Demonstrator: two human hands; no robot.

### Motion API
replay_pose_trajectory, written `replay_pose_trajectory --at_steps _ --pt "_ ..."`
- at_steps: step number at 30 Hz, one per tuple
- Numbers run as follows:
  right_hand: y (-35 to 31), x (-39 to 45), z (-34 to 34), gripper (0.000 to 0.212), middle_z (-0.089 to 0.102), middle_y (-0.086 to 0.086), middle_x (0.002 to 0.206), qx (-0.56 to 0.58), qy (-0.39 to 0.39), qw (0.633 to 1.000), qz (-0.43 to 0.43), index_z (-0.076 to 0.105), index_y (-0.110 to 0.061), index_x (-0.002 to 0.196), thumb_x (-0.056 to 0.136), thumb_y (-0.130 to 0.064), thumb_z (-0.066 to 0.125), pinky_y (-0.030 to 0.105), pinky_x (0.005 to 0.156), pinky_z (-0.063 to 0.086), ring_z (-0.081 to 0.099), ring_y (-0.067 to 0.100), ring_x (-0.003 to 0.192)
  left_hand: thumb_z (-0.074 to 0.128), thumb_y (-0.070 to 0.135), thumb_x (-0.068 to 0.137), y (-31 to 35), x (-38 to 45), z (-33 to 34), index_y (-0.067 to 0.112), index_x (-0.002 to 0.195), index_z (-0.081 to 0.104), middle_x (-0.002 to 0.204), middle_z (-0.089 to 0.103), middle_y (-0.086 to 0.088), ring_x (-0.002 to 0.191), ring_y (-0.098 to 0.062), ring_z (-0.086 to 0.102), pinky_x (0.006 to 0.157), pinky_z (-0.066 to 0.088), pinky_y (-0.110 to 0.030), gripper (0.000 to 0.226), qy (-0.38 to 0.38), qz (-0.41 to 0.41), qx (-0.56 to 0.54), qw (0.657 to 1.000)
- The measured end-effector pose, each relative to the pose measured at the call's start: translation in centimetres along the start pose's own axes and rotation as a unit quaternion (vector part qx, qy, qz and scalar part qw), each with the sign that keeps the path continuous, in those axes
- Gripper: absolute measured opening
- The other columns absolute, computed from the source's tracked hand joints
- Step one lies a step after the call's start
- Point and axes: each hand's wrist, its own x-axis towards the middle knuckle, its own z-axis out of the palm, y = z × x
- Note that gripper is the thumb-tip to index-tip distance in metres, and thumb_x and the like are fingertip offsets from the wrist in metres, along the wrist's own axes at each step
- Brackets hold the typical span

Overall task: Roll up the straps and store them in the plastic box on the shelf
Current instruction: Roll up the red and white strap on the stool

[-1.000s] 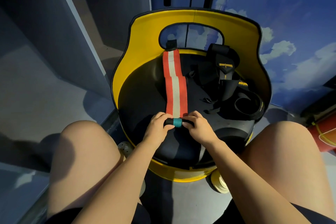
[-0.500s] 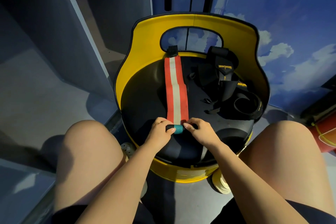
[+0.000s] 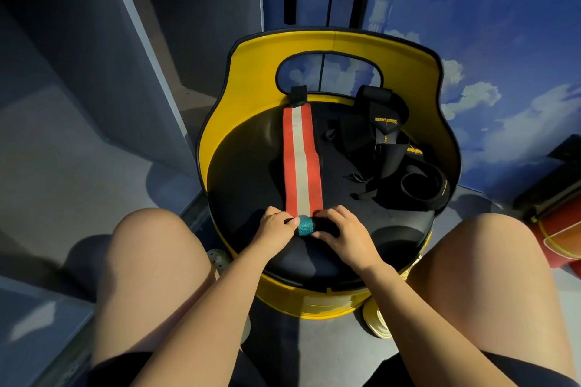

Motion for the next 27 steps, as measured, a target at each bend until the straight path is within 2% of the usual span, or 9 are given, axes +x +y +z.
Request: replay_pose_trajectory --at_steps 3,6,9,11,15,18,20,25,27 --pt "0.1 -0.1 0.0 0.036 0.055 -0.005 0.107 0.034 0.001 0.999 0.006 0.06 -0.02 0.116 0.083 -0.027 0.069 0.02 0.083 0.04 0.053 0.013 0.104 0.046 0.03 0.096 -0.1 0.1 0.0 0.013 0.115 0.059 0.124 0.043 -0.006 0.112 -0.02 0.049 0.084 0.038 -0.023 0.029 0.006 0.003 -0.028 1.0" --pt "-0.1 0.7 -0.5 0.032 0.051 -0.008 0.099 0.075 -0.01 0.996 0.047 0.062 -0.018 0.114 0.083 -0.023 0.069 0.018 0.082 0.035 0.053 0.014 0.101 0.051 0.029 0.094 -0.2 -0.3 0.1 0.023 0.107 0.057 0.117 0.047 -0.001 0.104 -0.017 0.05 0.072 0.041 -0.023 0.016 0.057 0.045 -0.04 0.997" --pt "0.1 1.8 -0.8 0.034 0.053 -0.004 0.103 0.077 -0.045 0.993 0.074 0.061 -0.016 0.117 0.085 -0.025 0.067 0.016 0.084 0.032 0.053 0.015 0.104 0.054 0.027 0.093 -0.5 -0.6 0.5 0.023 0.118 0.056 0.123 0.048 0.001 0.114 -0.017 0.045 0.083 0.046 -0.028 0.025 0.105 0.144 0.053 0.983" --pt "0.4 2.2 -0.8 0.035 0.055 -0.001 0.106 0.078 -0.055 0.992 0.088 0.06 -0.017 0.118 0.086 -0.028 0.066 0.017 0.084 0.032 0.053 0.016 0.106 0.059 0.027 0.09 -0.7 -0.7 0.4 0.024 0.126 0.052 0.129 0.044 0.004 0.119 -0.016 0.041 0.091 0.045 -0.029 0.037 0.094 0.176 0.102 0.975" --pt "0.7 2.9 -0.7 0.036 0.051 -0.002 0.105 0.074 -0.061 0.99 0.105 0.061 -0.015 0.118 0.087 -0.033 0.064 0.021 0.087 0.037 0.053 0.017 0.106 0.064 0.023 0.086 -1.1 -0.5 0.4 0.025 0.132 0.047 0.135 0.039 0.006 0.126 -0.016 0.037 0.1 0.041 -0.03 0.049 0.067 0.166 0.128 0.976" --pt "0.6 3.3 -0.7 0.036 0.052 0.0 0.111 0.067 -0.06 0.99 0.106 0.062 -0.012 0.118 0.088 -0.032 0.062 0.023 0.092 0.039 0.053 0.018 0.108 0.065 0.014 0.086 -0.9 -0.1 0.7 0.021 0.129 0.052 0.138 0.04 0.003 0.13 -0.017 0.036 0.104 0.037 -0.03 0.045 0.07 0.136 0.044 0.987" --pt "0.4 3.2 -0.7 0.037 0.052 0.001 0.115 0.069 -0.052 0.991 0.1 0.061 -0.01 0.12 0.089 -0.03 0.062 0.019 0.092 0.036 0.052 0.017 0.109 0.064 0.01 0.085 -0.7 0.1 0.7 0.019 0.128 0.053 0.138 0.043 0.002 0.131 -0.017 0.035 0.106 0.033 -0.03 0.045 0.06 0.127 0.006 0.99" --pt "-0.2 2.0 0.2 0.034 0.054 -0.003 0.116 0.04 0.029 0.998 0.047 0.059 -0.018 0.121 0.089 -0.032 0.061 0.019 0.085 0.04 0.054 0.014 0.105 0.061 0.012 0.088 -0.5 0.5 0.4 0.017 0.13 0.05 0.134 0.044 0.001 0.127 -0.017 0.036 0.104 0.034 -0.028 0.044 0.046 0.124 0.033 0.991" --pt "0.0 1.4 0.3 0.04 0.053 -0.002 0.12 0.029 0.029 0.999 0.022 0.059 -0.017 0.122 0.085 -0.031 0.066 0.02 0.087 0.041 0.052 0.013 0.109 0.061 0.013 0.088 -0.6 0.6 0.4 0.015 0.13 0.05 0.131 0.044 0.002 0.123 -0.018 0.037 0.102 0.033 -0.026 0.043 0.043 0.139 0.045 0.988"
